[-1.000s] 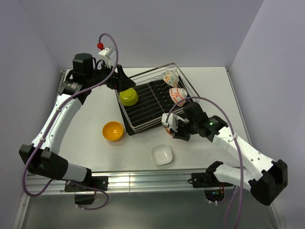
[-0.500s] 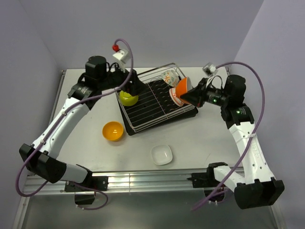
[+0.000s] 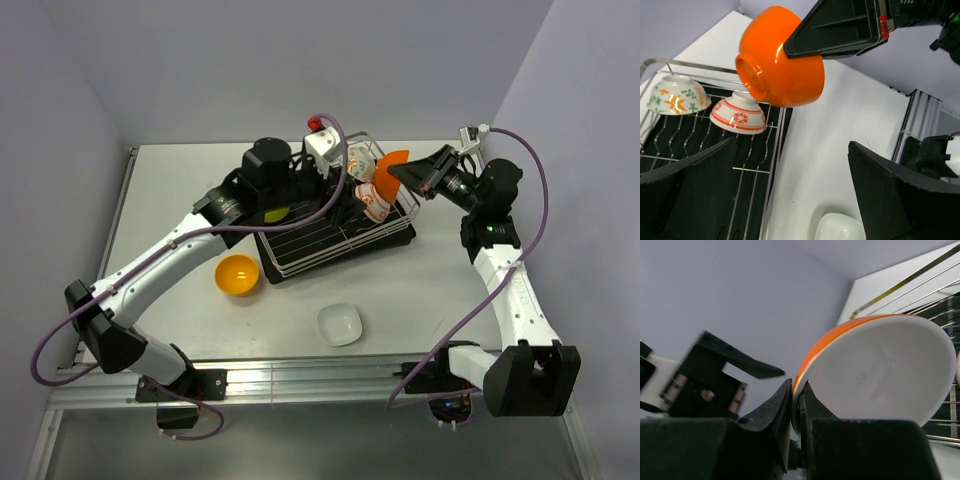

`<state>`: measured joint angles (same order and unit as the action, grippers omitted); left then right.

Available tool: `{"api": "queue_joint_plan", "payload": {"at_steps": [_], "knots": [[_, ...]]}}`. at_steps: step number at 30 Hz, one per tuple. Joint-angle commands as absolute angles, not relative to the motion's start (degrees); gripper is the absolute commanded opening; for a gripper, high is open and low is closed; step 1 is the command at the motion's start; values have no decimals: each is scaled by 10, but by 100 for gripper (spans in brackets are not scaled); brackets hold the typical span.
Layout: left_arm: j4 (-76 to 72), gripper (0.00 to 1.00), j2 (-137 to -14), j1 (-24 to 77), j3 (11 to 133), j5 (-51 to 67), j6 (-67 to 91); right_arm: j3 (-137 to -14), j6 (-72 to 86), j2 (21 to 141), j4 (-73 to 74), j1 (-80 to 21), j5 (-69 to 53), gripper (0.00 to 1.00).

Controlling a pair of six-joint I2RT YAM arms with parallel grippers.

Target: Load the bowls into the dish rack

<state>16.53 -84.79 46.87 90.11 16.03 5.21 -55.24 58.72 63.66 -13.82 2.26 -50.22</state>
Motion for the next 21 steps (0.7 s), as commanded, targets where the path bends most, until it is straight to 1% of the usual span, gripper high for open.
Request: {"api": "queue_joint_plan", "payload": {"at_steps": [1,6,8,13,21], "knots": [[141,100,-866,487,938,101,103,-535,749,642,-272,30,-482,0],[132,99,-889,504,949,105,142,-481,847,659,-355,33,-464,0],[132,99,-901,519,952,81,135,-462,886,661,-388,33,-455,0],[135,100,-930,528,961,73,132,-445,953,664,-420,37,-454,0],[149,100,-969,533,988,36,101,-440,995,664,-425,33,-462,0]]}}
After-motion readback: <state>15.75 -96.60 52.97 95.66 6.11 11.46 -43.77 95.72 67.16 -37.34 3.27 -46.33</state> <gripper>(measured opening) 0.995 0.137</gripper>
